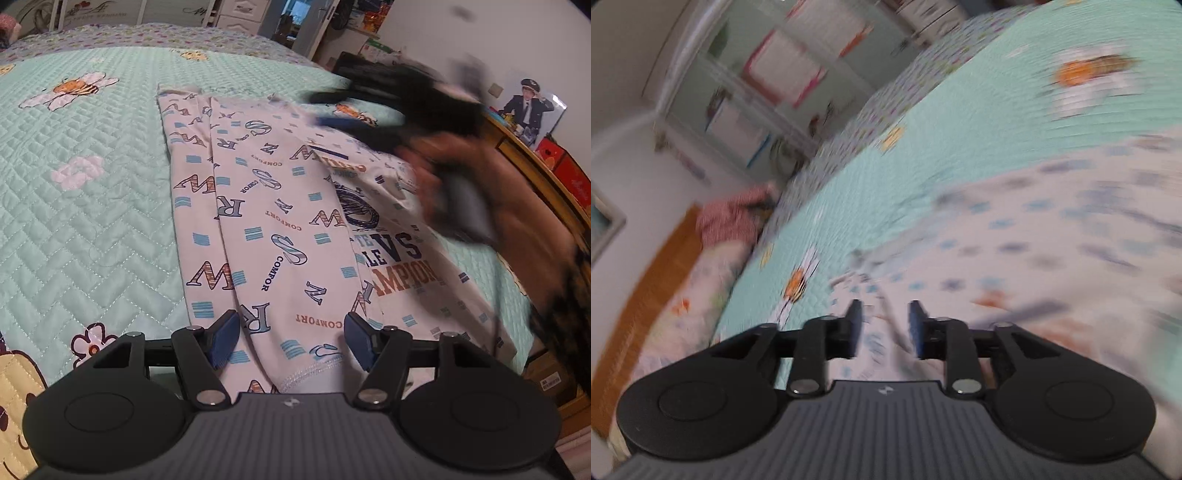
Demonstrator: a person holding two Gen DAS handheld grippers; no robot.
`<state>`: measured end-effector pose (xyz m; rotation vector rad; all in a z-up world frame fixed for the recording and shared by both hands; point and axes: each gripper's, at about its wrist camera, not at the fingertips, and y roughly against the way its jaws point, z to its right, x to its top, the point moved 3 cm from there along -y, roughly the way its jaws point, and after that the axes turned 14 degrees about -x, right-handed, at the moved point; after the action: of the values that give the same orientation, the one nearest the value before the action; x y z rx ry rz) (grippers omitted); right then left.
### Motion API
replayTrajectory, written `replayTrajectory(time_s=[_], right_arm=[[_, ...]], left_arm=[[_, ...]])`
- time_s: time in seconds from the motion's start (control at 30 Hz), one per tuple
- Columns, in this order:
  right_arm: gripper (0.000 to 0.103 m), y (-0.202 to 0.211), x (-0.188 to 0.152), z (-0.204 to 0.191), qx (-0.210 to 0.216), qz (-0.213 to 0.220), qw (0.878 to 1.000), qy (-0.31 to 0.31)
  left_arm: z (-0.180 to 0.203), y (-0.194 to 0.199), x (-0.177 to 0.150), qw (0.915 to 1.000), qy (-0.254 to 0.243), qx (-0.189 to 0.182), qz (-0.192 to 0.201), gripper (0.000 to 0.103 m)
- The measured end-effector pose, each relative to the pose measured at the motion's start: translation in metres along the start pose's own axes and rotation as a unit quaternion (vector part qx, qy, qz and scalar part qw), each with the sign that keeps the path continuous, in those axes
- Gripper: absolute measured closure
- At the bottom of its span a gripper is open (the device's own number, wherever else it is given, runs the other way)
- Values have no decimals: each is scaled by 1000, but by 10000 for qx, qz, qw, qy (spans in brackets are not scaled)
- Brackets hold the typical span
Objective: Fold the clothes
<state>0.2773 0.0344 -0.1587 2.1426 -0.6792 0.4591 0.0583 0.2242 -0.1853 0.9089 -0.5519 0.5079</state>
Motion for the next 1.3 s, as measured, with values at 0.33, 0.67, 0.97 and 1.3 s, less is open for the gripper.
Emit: replayTrajectory(time_s=[0.33,0.67,0.97,1.3], right_arm=[[54,184,6,227,-1395,1844,9408,-2477],[53,186,36,315,-1209,1783,9060,-3645],[53,162,60,322,-1310,1918,8893,-3939],[85,159,71,332,-1311,1879,9115,-3417]], left_arm=[[13,5,16,9978,608,258,67,37],[72,-15,37,9997,241,-32,-10,37],[99,-57,43,9966,414,82,-705,36],[94,-71,42,9909,839,184,-1036,36]])
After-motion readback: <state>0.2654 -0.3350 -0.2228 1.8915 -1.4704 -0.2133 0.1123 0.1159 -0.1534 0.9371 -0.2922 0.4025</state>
